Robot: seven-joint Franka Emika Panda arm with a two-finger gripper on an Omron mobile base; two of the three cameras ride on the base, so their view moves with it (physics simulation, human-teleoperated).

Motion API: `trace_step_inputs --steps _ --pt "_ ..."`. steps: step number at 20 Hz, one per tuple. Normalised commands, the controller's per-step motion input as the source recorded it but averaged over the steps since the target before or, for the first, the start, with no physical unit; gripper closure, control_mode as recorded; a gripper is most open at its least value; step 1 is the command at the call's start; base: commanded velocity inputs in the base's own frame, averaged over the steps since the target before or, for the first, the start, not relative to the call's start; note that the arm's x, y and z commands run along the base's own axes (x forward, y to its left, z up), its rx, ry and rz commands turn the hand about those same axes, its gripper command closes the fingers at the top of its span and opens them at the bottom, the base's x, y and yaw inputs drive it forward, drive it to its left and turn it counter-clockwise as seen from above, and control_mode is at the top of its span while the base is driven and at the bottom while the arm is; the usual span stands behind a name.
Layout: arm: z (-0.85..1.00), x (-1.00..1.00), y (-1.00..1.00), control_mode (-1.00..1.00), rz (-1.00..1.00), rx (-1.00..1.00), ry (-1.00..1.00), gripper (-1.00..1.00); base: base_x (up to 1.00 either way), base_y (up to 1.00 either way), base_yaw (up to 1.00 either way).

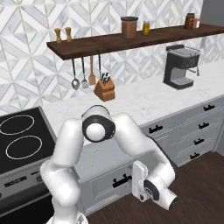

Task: Take a straw from the drawer in front and place it inside the glass cup on the dining counter.

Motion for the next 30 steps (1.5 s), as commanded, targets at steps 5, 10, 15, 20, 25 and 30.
trace_step_inputs --steps 5,10,15,20,25,30 --pt "0.96 0.07 0.11 -1.00 0.02 -0.26 0.09 -1.00 0.00 0.00 0.00" --pt "0.78 0.32 0.35 -1.00 0.12 -0.33 0.21 -1.00 0.00 0.00 0.00" --pt "0.52 0.38 0.53 -1.00 0.19 -0.36 0.27 -1.00 0.00 0.00 0.00" --pt "0.08 0.28 0.60 -1.00 0.25 -0.36 0.25 -1.00 0.00 0.00 0.00" --pt "-0.04 0.15 0.37 -1.00 0.33 -0.31 0.22 -1.00 0.00 0.00 0.00" --pt "-0.12 0.15 0.03 -1.00 0.40 -0.25 0.10 -1.00 0.00 0.00 0.00"
